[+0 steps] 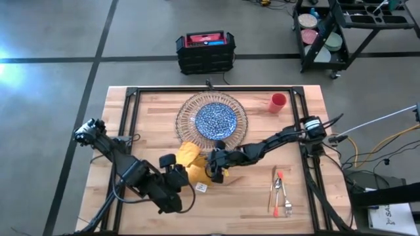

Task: Set table place
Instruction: Fold the yellow napkin

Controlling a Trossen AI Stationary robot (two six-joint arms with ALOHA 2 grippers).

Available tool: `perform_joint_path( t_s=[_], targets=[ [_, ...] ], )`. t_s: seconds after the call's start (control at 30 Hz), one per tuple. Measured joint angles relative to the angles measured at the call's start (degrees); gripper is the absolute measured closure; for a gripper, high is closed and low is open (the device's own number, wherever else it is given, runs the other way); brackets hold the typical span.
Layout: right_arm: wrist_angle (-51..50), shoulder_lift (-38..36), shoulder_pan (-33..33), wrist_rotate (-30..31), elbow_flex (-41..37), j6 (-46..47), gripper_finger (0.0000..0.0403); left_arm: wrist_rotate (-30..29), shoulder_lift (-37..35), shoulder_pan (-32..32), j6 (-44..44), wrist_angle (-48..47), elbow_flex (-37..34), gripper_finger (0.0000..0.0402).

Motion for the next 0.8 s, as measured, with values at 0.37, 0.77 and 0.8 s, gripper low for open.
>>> perform_joint_path(
  t_s=[0.37,0.77,0.8],
  targets=[
    [-3.7,-1.2,-1.9,1.6,0.4,-1.8,0.025,-3.6,0.0,-3.8,-5.5,-0.5,0.0,0.0402],
    [-1.7,-0.9,-2.5,-1.5,0.3,-1.6,0.0269,-4.6,0.0,-4.3,-6.4,-1.1,0.0,0.0401],
    [-1.5,-0.9,-2.5,-1.7,0.3,-1.8,0.0273,-4.7,0.0,-4.3,-6.4,-1.1,0.0,0.0401]
  ],
)
